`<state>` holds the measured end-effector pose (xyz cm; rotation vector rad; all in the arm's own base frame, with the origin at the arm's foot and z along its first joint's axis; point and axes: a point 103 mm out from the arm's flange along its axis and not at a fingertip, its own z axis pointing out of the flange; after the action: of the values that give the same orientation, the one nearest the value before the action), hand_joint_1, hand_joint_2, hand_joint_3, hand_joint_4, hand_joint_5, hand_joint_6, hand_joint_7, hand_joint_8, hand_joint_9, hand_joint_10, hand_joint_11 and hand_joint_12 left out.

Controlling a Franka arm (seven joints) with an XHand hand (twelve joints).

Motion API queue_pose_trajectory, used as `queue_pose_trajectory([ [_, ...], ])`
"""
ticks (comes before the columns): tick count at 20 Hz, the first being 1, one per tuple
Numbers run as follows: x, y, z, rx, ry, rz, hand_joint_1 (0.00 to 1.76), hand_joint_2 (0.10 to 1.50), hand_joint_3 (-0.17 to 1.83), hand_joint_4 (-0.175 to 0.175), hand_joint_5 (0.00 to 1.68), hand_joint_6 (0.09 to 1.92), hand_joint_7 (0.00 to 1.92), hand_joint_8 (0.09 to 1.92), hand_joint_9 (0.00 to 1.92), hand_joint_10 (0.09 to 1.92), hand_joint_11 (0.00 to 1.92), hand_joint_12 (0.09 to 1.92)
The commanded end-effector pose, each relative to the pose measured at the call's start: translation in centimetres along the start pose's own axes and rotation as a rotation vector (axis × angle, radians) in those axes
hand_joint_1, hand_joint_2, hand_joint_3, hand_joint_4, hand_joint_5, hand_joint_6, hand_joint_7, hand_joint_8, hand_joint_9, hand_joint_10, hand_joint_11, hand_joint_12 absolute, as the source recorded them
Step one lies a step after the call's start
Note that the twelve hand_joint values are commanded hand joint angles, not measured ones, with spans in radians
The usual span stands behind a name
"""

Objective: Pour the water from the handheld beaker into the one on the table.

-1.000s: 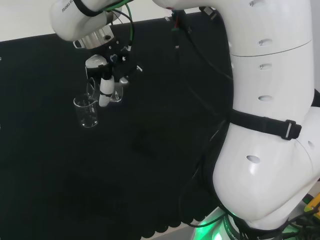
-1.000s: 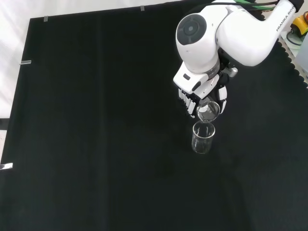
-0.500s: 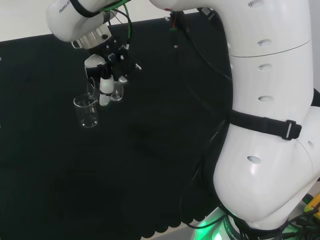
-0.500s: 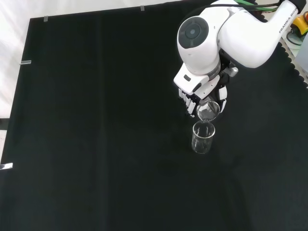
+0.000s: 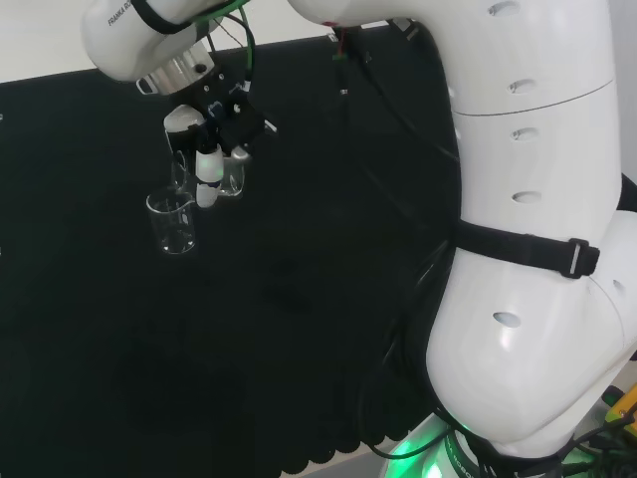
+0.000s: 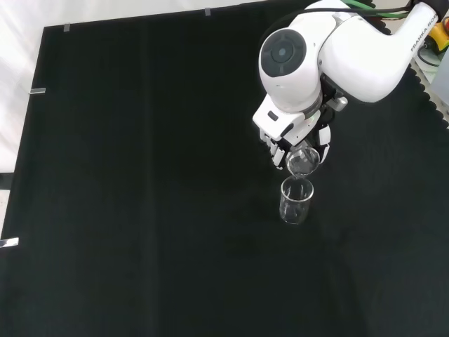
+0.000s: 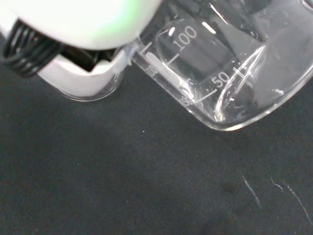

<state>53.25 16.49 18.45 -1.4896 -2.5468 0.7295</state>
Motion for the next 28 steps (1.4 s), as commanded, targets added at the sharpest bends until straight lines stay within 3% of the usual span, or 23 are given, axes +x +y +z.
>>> queue_pose_trajectory([
  [1,0.20,0.20,-0.10,0.028,-0.016,0.008,1.18,0.66,0.65,-0.053,1.28,0.63,1.66,0.09,1.63,0.09,1.26,0.79],
  [6,0.33,0.36,-0.21,0.041,-0.036,0.018,1.19,0.65,0.66,-0.069,1.29,0.63,1.67,0.09,1.63,0.09,1.26,0.79],
  [8,0.39,0.42,-0.26,0.048,-0.051,0.022,1.27,0.70,0.52,-0.139,1.35,0.45,1.59,0.09,1.63,0.09,1.26,0.77],
  [11,0.41,0.45,-0.39,0.060,-0.065,0.028,1.31,0.73,0.43,-0.172,1.39,0.34,1.55,0.09,1.63,0.09,1.26,0.76],
  [28,0.67,0.72,-0.57,0.104,-0.109,0.046,1.32,0.74,0.41,-0.175,1.40,0.31,1.54,0.09,1.63,0.09,1.26,0.76],
])
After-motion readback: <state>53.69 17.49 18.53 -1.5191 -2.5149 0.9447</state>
